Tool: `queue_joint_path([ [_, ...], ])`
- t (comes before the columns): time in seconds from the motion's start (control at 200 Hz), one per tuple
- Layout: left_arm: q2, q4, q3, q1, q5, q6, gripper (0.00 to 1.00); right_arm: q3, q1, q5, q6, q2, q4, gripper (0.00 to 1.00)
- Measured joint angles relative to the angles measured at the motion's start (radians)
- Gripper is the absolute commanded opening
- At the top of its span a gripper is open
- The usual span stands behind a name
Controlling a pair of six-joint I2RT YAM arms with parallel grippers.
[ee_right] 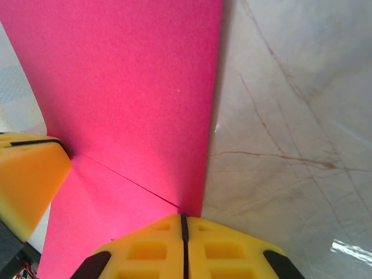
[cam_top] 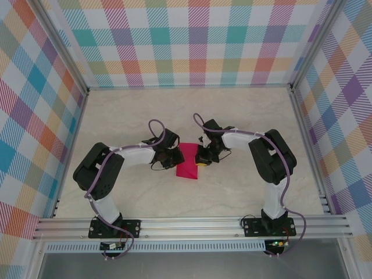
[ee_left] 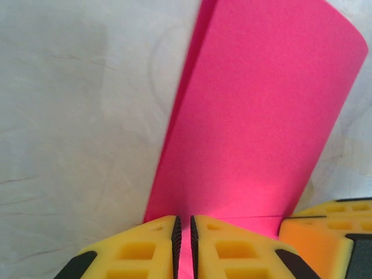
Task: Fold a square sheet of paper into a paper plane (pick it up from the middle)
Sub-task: Fold the triangle a second time at the center of the table.
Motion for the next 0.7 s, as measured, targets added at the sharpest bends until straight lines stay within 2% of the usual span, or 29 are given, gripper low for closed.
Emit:
queue_joint_path([
  [0.13,-0.025,-0.072,0.002,0.015,-0.068,0.022,0.16,0.000,0.000,0.000,0.000,0.000,0.000,0.07],
  [0.24,-0.041,-0.116,0.012,0.020,-0.083,0.044,0.16,0.000,0.000,0.000,0.000,0.000,0.000,0.07],
  [0.44,-0.067,-0.088,0.027,0.004,-0.008,0.062,0.15,0.000,0.000,0.000,0.000,0.000,0.000,0.07],
  [0.7,-0.054,-0.005,0.031,-0.060,0.088,0.039,0.12,0.000,0.000,0.000,0.000,0.000,0.000,0.07],
])
